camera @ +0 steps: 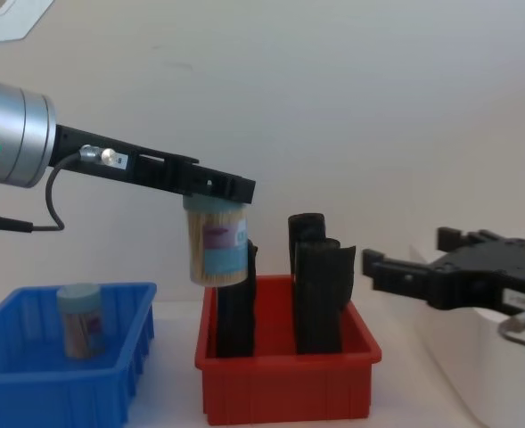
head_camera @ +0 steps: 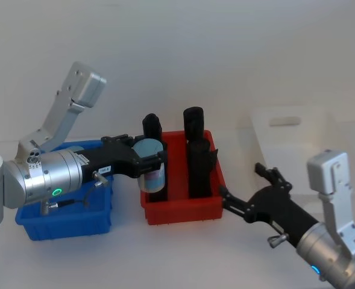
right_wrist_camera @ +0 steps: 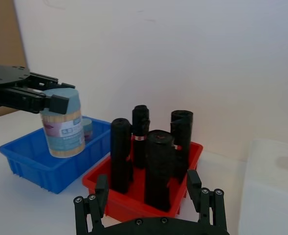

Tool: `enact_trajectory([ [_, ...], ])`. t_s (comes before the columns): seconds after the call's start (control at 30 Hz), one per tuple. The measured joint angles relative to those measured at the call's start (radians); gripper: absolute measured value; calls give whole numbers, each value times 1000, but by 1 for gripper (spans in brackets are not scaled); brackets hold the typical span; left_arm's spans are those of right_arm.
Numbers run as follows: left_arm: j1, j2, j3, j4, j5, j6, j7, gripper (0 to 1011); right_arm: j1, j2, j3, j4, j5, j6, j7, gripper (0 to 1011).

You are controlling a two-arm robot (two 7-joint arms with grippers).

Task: Pick the cotton swabs from the blue box and place them into the white box.

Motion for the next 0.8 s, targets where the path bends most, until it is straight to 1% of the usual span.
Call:
enact_trajectory([
  [0.23, -1, 0, 0, 0, 0, 1, -1, 669, 35, -34, -25, 43, -30, -1, 59, 1001],
  [0.4, -1, 0, 0, 0, 0, 1, -2, 669, 72, -69, -48, 89, -55, -8, 108, 1002],
  [0.43, -1, 0, 0, 0, 0, 1, -2, 669, 72, -69, -48, 89, -55, -8, 108, 1002],
  [0.53, -1, 0, 0, 0, 0, 1, -2, 669, 95, -89, -61, 119, -72, -14, 136, 1002],
  [0.67, -1, 0, 0, 0, 0, 1, -3, 669, 112, -104, -70, 142, -87, -20, 154, 1002],
  [0.73, -1, 0, 0, 0, 0, 1, -3, 669, 133, -122, -80, 169, -100, -27, 170, 1002],
  [0.8, -1, 0, 0, 0, 0, 1, -3, 669, 142, -129, -84, 181, -106, -30, 177, 1002],
])
